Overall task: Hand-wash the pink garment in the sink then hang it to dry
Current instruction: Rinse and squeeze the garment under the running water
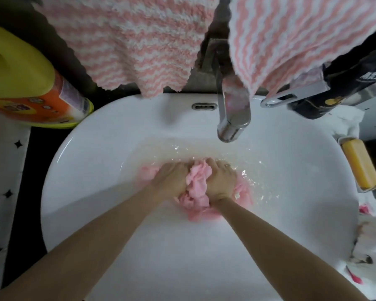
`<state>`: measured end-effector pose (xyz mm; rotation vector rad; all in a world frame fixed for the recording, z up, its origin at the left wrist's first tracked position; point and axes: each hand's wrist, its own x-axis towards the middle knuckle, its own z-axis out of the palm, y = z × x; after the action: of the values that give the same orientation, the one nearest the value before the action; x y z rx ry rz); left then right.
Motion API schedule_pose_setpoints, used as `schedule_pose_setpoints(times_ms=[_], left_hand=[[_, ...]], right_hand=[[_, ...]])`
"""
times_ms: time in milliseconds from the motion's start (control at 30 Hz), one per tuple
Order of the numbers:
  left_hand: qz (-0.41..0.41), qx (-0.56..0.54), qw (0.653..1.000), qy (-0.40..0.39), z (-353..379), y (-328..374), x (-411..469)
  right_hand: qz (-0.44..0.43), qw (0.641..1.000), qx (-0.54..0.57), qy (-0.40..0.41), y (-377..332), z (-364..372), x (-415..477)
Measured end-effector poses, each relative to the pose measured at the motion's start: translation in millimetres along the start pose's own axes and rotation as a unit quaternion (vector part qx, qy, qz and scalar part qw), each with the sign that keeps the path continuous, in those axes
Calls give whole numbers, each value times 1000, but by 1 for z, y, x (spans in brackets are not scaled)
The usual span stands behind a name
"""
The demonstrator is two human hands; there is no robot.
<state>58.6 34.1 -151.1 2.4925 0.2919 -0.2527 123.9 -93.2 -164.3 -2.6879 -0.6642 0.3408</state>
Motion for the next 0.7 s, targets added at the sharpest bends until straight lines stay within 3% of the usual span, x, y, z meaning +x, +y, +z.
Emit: schedule_pose_setpoints(times_ms=[100,167,233,367,500,600,700], left_hand=[[-51,-71,996,-29,-12,-8,-8],[-30,-136,990,33,-25,-10,-20],[23,-148,986,76,-40,-10,-29],[118,-89,976,160,-72,2,-33],[233,-2,933,276,-83,8,-39],[370,140,878,270,-59,-2,-46],[425,177,864,203,-32,-15,-51]], right_hand=[[58,992,109,-36,1,-26,2],[76,975,202,-44,11,-43,-2],[36,971,234,-19,16,-63,-11],[-146,975,140,95,18,-97,-19],[-307,928,36,210,31,-104,-34],[-369,903,-41,218,52,-84,-48],[-400,900,-109,136,75,-55,-56]])
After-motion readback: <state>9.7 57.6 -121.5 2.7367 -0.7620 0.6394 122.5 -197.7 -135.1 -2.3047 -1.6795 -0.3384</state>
